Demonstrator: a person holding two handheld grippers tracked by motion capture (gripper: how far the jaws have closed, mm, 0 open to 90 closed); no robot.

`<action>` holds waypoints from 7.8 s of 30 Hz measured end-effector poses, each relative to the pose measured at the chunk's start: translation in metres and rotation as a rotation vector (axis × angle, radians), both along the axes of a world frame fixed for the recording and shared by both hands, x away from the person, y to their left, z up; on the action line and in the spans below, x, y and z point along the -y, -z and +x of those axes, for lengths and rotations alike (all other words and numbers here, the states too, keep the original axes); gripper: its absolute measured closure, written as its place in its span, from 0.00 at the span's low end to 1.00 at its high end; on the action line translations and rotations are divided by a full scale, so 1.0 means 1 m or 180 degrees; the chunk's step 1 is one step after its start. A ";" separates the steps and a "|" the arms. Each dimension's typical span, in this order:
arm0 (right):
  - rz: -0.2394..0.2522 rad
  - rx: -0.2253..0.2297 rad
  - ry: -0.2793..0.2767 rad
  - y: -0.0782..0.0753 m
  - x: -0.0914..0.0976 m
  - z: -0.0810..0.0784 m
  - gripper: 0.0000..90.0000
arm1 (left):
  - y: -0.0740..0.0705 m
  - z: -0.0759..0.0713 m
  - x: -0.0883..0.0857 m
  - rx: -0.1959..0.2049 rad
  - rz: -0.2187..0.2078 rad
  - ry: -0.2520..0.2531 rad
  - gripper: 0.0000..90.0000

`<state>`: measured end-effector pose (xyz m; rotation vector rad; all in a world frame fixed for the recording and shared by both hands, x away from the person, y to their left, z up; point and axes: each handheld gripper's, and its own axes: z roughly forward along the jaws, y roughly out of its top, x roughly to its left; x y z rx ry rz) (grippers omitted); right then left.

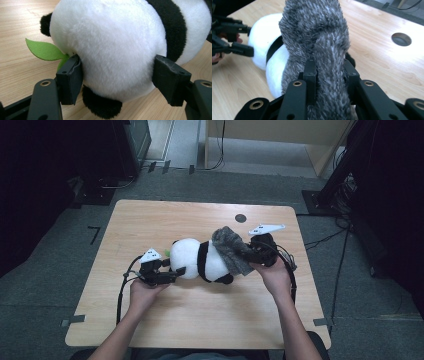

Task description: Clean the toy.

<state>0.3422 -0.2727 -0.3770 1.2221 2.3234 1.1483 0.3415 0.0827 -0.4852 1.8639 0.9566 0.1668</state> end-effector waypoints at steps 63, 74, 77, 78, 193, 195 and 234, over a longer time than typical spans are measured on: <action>-0.0013 -0.0831 0.0394 0.101 0.005 0.030 0.79 | 0.002 -0.002 -0.001 0.0012 0.0012 0.0027 0.31; -0.0004 -0.0739 0.0516 0.087 0.021 0.027 0.80 | 0.001 -0.002 -0.001 0.0024 0.0037 0.0023 0.31; 0.0040 -0.0648 0.0574 0.078 0.030 0.024 0.81 | 0.001 -0.002 -0.001 0.0025 0.0038 0.0025 0.31; 0.0041 -0.0619 0.0599 0.076 0.032 0.023 0.81 | 0.001 -0.002 -0.001 0.0025 0.0038 0.0025 0.31; 0.0189 -0.0247 -0.0941 0.007 -0.062 -0.037 0.83 | -0.003 0.001 -0.002 -0.0006 0.0100 0.0057 0.33; 0.0209 -0.0303 -0.1024 0.012 -0.068 -0.039 0.83 | -0.003 0.001 -0.002 0.0000 0.0105 0.0058 0.33; -0.0006 -0.0042 -0.1117 0.069 -0.129 -0.016 0.86 | -0.005 0.001 0.000 -0.0013 0.0201 0.0002 0.44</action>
